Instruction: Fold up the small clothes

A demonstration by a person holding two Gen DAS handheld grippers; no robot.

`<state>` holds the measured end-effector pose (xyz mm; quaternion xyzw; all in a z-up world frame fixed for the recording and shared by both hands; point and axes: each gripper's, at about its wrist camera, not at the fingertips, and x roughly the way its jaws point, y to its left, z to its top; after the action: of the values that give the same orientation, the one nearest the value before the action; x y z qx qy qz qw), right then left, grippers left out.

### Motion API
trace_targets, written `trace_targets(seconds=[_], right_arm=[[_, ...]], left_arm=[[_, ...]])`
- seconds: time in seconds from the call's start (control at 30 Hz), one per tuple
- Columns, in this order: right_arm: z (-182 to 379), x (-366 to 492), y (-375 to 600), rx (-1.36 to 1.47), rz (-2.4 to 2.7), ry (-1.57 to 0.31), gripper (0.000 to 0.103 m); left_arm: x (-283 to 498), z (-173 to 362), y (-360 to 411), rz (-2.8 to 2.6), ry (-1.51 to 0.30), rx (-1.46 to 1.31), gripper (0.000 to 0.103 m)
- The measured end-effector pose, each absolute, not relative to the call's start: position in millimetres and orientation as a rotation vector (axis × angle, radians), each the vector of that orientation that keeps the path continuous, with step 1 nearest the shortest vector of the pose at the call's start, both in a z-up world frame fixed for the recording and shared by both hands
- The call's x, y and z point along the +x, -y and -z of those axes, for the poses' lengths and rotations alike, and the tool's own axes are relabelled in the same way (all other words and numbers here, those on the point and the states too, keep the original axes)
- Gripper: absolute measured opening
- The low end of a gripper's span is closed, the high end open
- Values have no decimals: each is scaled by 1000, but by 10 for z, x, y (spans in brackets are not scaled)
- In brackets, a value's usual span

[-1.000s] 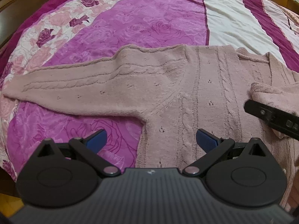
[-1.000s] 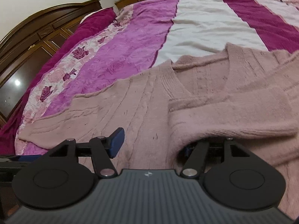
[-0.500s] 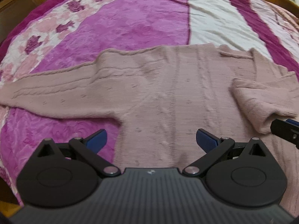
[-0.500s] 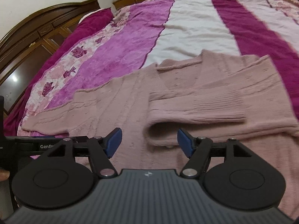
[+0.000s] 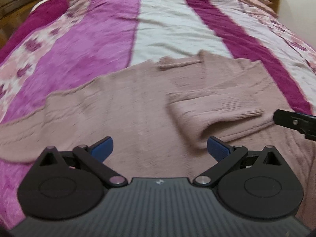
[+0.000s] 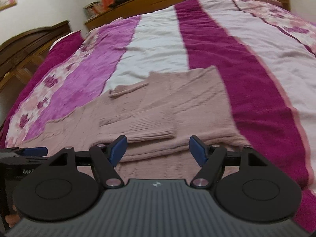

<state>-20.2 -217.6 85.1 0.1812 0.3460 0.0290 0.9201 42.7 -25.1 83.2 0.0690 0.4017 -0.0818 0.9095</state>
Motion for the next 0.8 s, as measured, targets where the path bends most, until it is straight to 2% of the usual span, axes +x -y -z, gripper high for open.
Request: trace_targets(seconds=[0.1, 0.2, 0.8], right_arm=[[-825, -225, 2269, 399, -39, -714, 76], [-795, -246, 2338, 414, -28, -719, 76], [-553, -192, 2466, 487, 14, -768, 76]], left_arm=[[457, -797, 481, 215, -805, 193, 103], [510, -730, 686, 246, -808, 232, 96], [665, -548, 1115, 276, -849, 303, 96]])
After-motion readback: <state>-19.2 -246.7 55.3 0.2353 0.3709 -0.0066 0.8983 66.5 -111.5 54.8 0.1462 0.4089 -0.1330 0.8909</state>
